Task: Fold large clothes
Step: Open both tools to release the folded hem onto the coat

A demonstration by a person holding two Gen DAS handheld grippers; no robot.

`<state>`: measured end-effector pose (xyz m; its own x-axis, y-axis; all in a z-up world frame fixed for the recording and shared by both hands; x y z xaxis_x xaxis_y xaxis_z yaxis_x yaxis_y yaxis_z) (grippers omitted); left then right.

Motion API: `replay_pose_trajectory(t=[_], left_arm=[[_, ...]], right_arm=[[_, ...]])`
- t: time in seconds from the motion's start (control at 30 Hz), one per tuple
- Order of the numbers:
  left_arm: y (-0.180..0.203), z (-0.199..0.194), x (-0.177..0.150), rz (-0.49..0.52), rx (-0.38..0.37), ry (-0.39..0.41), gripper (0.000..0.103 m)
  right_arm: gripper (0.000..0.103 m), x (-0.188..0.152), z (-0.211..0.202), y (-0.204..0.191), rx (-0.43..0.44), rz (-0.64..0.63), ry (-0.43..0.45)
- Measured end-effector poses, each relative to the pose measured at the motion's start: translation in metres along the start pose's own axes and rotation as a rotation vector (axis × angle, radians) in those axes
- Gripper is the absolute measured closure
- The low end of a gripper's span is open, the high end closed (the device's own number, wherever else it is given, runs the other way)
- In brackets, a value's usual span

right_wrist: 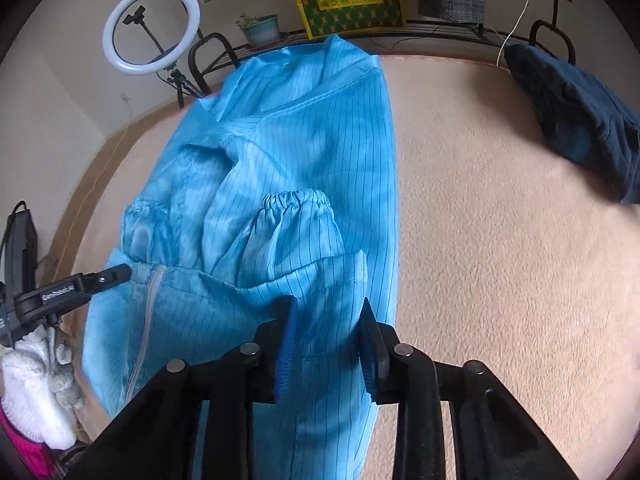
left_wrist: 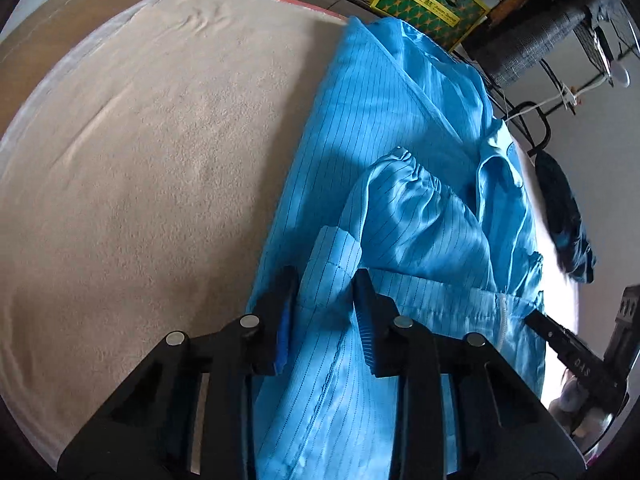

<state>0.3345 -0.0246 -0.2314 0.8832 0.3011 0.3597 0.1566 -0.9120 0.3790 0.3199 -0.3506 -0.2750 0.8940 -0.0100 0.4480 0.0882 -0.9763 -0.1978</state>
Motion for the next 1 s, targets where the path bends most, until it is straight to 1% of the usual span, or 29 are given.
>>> replay_pose_trajectory(t=[0.03,0.1,0.17,0.23,0.3,0.37,0.43,0.47,0.53,0.57,0.6,0.67,0.73,0.77,0.87,0.93,1.0], left_arm=[[0.001,0.0,-0.002,0.023,0.014,0.012,0.072],[0.002,-0.003,-0.003,0.032,0.021,0.015,0.072],[0.004,-0.011,-0.003,0.031,0.011,0.029,0.072],[0.006,-0.025,0.001,0.044,0.004,0.067,0.072],[0.007,-0.037,0.005,0.048,-0.004,0.113,0.072],[0.007,-0.05,0.011,0.041,-0.032,0.146,0.072],[0.006,-0.061,0.017,0.025,-0.069,0.163,0.072],[0.008,-0.064,0.022,0.024,-0.078,0.175,0.072],[0.011,-0.072,0.029,0.051,-0.064,0.206,0.072],[0.013,-0.076,0.034,0.072,-0.046,0.225,0.072],[0.014,-0.079,0.038,0.085,-0.036,0.237,0.072],[0.012,-0.083,0.047,0.084,-0.056,0.239,0.072],[0.007,-0.084,0.054,0.061,-0.094,0.229,0.072],[0.004,-0.084,0.057,0.055,-0.1,0.218,0.072],[-0.007,-0.085,0.063,0.025,-0.099,0.223,0.072],[-0.01,-0.084,0.063,0.027,-0.111,0.207,0.072],[-0.01,-0.079,0.057,0.032,-0.137,0.169,0.072]], right_arm=[[0.074,-0.001,0.004,0.003,-0.015,0.009,-0.012],[0.074,0.001,0.007,0.005,-0.014,0.013,-0.017],[0.075,0.002,0.003,0.004,-0.023,0.005,-0.007],[0.073,0.004,-0.009,0.005,0.011,0.02,0.025],[0.073,0.006,-0.025,0.006,0.045,0.022,0.078],[0.072,0.008,-0.04,0.006,0.042,0.014,0.139],[0.07,0.01,-0.055,0.008,0.021,0.022,0.221],[0.07,0.012,-0.063,0.011,0.03,0.041,0.27],[0.068,0.017,-0.073,0.014,0.058,0.067,0.316],[0.068,0.019,-0.076,0.016,0.057,0.075,0.326],[0.068,0.022,-0.079,0.017,0.046,0.073,0.332],[0.068,0.027,-0.082,0.017,0.024,0.065,0.338],[0.067,0.032,-0.084,0.018,0.035,0.063,0.333],[0.067,0.034,-0.084,0.018,0.045,0.062,0.327],[0.068,0.035,-0.082,0.019,0.064,0.057,0.3],[0.069,0.036,-0.079,0.02,0.067,0.055,0.282],[0.069,0.036,-0.077,0.023,0.078,0.066,0.267]])
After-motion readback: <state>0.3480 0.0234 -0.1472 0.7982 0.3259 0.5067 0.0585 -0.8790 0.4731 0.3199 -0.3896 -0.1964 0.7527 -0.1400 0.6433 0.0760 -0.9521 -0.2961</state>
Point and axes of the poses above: each gripper's, at about its wrist camera, not at the fingertips, and z roughly the way its jaws point, y to its right, x to its top, the point moved 3 cm from there along z, roughly the way its jaws point, and after that the axes turned 1 degree about -x, right-handed, at the moved point
